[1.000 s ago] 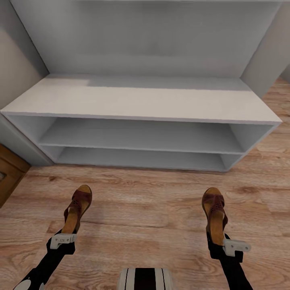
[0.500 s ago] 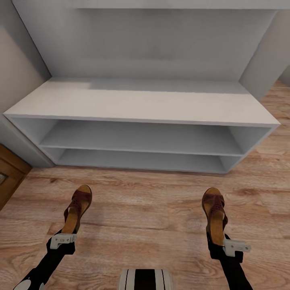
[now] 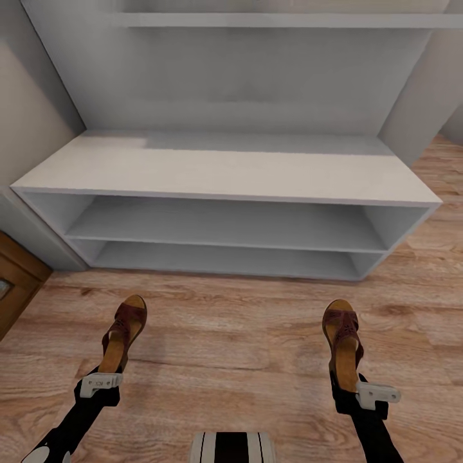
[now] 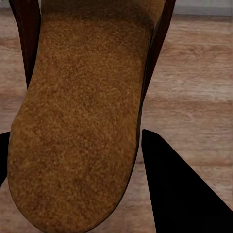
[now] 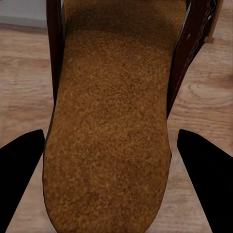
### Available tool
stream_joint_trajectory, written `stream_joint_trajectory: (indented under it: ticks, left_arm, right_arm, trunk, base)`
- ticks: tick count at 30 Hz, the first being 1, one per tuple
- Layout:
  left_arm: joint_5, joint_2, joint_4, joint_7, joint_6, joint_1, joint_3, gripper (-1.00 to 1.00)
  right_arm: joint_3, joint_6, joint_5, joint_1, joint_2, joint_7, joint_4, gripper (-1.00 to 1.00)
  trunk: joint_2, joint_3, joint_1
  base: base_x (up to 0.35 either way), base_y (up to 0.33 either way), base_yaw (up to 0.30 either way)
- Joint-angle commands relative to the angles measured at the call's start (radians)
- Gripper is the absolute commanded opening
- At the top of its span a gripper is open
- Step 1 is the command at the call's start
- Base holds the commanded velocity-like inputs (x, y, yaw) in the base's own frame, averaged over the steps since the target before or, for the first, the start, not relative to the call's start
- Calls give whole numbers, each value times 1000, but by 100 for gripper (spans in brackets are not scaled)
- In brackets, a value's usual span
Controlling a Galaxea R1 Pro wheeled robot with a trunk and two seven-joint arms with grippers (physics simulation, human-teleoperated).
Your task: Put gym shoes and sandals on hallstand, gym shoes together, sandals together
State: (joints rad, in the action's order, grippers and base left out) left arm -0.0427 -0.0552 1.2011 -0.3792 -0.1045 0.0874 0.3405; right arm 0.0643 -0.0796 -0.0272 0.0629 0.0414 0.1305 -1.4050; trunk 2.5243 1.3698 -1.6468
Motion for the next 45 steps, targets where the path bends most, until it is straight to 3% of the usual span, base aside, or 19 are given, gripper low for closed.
stream_joint_trajectory:
  ticks: [1, 29, 45]
  left_arm:
    - [-3, 0, 0, 0, -1, 0, 0, -100]
    - [-3, 0, -6, 0, -1, 0, 0, -100]
    - [-3, 0, -21, 0, -1, 6, 0, -100]
  right_arm:
    - [0, 0, 1, 0, 0, -2, 0, -100]
    - [0, 0, 1, 0, 0, -2, 0, -100]
    - [0, 0, 1, 0, 0, 0, 0, -100]
  trunk:
    - [0, -2, 0]
    - [0, -43, 0]
    - [0, -48, 0]
  base:
    - [0, 0, 0]
    - [0, 0, 0]
    - [0, 0, 0]
